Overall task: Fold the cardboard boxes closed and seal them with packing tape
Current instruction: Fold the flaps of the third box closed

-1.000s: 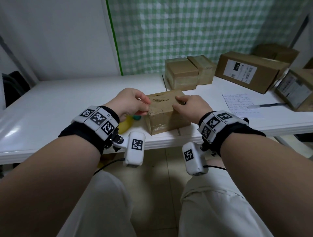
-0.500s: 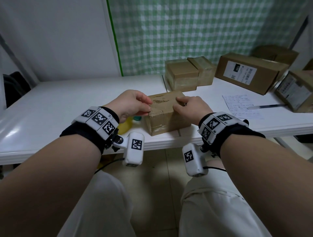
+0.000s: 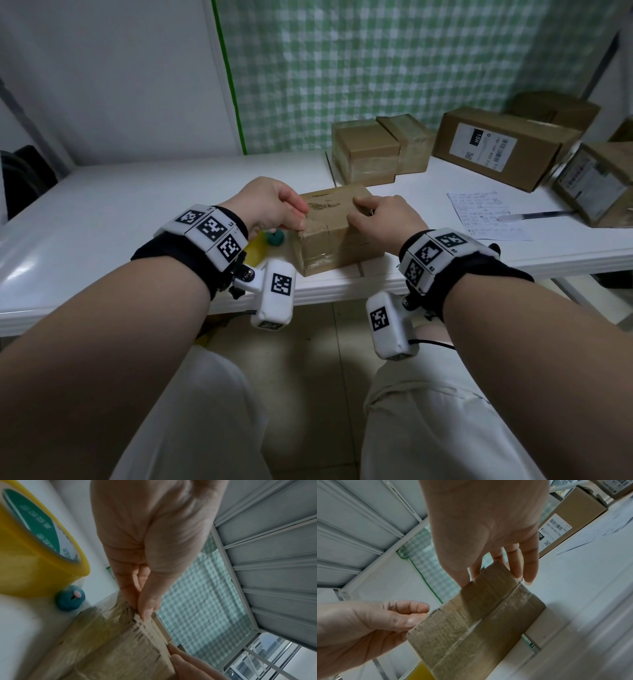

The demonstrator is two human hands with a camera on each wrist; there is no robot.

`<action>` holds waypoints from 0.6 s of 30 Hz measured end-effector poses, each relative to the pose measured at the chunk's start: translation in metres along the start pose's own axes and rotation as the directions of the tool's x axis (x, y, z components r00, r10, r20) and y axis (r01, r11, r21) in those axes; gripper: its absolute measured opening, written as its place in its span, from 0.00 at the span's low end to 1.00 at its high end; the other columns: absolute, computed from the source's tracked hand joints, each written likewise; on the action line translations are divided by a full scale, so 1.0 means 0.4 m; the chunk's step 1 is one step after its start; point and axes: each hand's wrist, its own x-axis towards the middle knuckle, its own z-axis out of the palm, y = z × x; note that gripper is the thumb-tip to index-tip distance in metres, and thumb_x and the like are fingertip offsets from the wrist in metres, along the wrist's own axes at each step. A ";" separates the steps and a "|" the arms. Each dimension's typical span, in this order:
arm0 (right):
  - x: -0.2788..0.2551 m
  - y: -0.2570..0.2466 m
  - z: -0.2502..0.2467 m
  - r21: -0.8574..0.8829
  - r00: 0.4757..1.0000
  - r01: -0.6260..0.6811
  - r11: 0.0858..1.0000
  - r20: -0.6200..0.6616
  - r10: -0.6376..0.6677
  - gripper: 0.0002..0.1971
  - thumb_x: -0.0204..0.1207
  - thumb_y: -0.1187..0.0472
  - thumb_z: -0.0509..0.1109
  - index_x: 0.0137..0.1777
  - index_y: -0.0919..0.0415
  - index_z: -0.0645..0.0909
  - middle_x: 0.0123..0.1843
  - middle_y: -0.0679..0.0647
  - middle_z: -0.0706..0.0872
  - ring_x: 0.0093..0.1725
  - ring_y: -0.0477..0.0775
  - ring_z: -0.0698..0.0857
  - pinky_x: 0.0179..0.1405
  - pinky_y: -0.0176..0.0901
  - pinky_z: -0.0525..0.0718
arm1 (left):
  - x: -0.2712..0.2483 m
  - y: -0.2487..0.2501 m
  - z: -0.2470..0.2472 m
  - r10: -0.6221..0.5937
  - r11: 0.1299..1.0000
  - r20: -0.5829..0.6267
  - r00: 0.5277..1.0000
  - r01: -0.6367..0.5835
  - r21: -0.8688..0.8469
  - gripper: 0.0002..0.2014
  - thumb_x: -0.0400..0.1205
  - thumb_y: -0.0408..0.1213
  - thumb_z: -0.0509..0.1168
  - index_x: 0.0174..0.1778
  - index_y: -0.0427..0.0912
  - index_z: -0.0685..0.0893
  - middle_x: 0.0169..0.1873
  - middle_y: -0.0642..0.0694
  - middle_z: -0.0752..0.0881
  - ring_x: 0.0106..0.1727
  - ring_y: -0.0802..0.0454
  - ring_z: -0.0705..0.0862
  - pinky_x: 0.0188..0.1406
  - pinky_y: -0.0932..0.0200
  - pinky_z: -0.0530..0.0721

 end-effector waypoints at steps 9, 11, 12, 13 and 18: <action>-0.008 -0.004 -0.001 0.002 1.000 -0.002 1.000 -0.002 0.002 0.25 0.77 0.42 0.58 0.75 0.39 0.71 0.73 0.58 0.74 0.67 0.61 0.79 0.69 0.54 0.77 | -0.005 -0.012 0.001 0.061 0.998 -0.003 0.998 -0.061 0.022 0.12 0.69 0.22 0.75 0.41 0.42 0.85 0.39 0.45 0.88 0.42 0.53 0.87 0.46 0.61 0.86; -0.014 -0.001 -0.004 0.016 1.000 0.010 1.000 -0.009 -0.010 0.24 0.78 0.43 0.58 0.75 0.40 0.72 0.74 0.57 0.74 0.67 0.60 0.79 0.69 0.53 0.76 | -0.007 -0.018 0.000 0.088 0.996 -0.012 0.996 -0.088 0.027 0.12 0.69 0.23 0.75 0.41 0.43 0.85 0.40 0.44 0.88 0.43 0.51 0.87 0.48 0.59 0.86; -0.017 0.001 -0.007 0.036 1.000 0.019 0.999 -0.017 -0.018 0.23 0.79 0.45 0.57 0.74 0.40 0.73 0.75 0.56 0.74 0.66 0.59 0.79 0.68 0.50 0.76 | -0.007 -0.021 0.000 0.100 0.995 -0.018 0.995 -0.099 0.027 0.12 0.69 0.23 0.76 0.41 0.43 0.85 0.41 0.43 0.89 0.45 0.50 0.88 0.49 0.58 0.86; -0.020 0.004 -0.012 0.069 0.999 0.031 0.997 -0.027 -0.029 0.21 0.81 0.48 0.57 0.74 0.41 0.74 0.75 0.55 0.75 0.64 0.57 0.80 0.65 0.45 0.77 | -0.007 -0.024 0.000 0.108 0.994 -0.026 0.994 -0.108 0.027 0.12 0.69 0.23 0.76 0.41 0.43 0.85 0.41 0.43 0.89 0.45 0.49 0.88 0.51 0.56 0.86; -0.034 0.021 -0.037 0.324 0.998 0.001 0.946 -0.058 0.019 0.21 0.80 0.63 0.56 0.68 0.48 0.81 0.63 0.52 0.83 0.54 0.55 0.82 0.59 0.50 0.84 | -0.005 -0.040 0.004 0.138 0.990 -0.088 0.987 -0.138 0.010 0.13 0.68 0.24 0.77 0.40 0.45 0.85 0.39 0.47 0.88 0.43 0.53 0.87 0.55 0.52 0.86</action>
